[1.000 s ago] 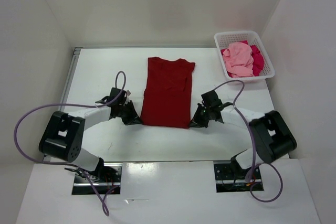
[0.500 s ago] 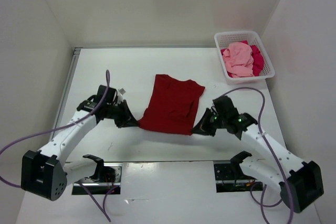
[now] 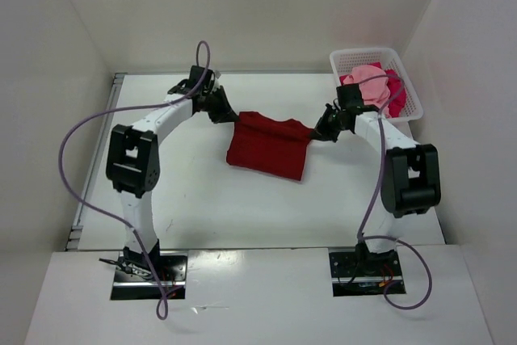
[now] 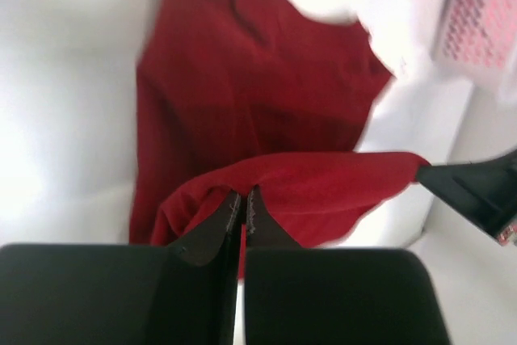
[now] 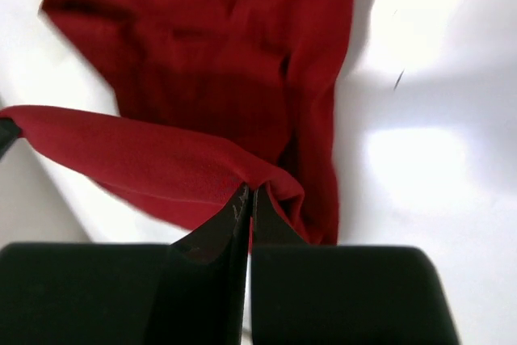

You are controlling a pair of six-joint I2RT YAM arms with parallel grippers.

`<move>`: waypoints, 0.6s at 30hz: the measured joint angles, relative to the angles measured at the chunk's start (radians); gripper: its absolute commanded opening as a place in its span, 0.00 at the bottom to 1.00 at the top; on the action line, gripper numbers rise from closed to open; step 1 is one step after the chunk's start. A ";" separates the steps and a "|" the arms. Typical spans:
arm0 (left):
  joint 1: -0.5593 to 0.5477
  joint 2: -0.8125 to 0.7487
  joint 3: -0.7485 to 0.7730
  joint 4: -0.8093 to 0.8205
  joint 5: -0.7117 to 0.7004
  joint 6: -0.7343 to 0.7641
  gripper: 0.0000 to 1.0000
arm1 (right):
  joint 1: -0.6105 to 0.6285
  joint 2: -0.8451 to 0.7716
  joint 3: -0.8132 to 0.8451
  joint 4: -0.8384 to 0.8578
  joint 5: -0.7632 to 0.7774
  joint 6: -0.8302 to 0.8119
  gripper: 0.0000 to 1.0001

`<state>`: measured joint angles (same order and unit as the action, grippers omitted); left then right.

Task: Fold and stack the t-shirts
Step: Fold the long partially folded tshirt into a neat square

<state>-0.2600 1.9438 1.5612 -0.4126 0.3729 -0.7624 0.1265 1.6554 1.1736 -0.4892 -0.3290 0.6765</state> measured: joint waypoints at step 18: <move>0.015 0.344 0.384 0.086 -0.100 -0.029 0.45 | -0.008 0.351 0.398 0.000 0.196 -0.072 0.45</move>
<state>-0.2447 2.2883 1.9450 -0.3267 0.2729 -0.7918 0.1181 2.0064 1.5715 -0.4896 -0.1329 0.6041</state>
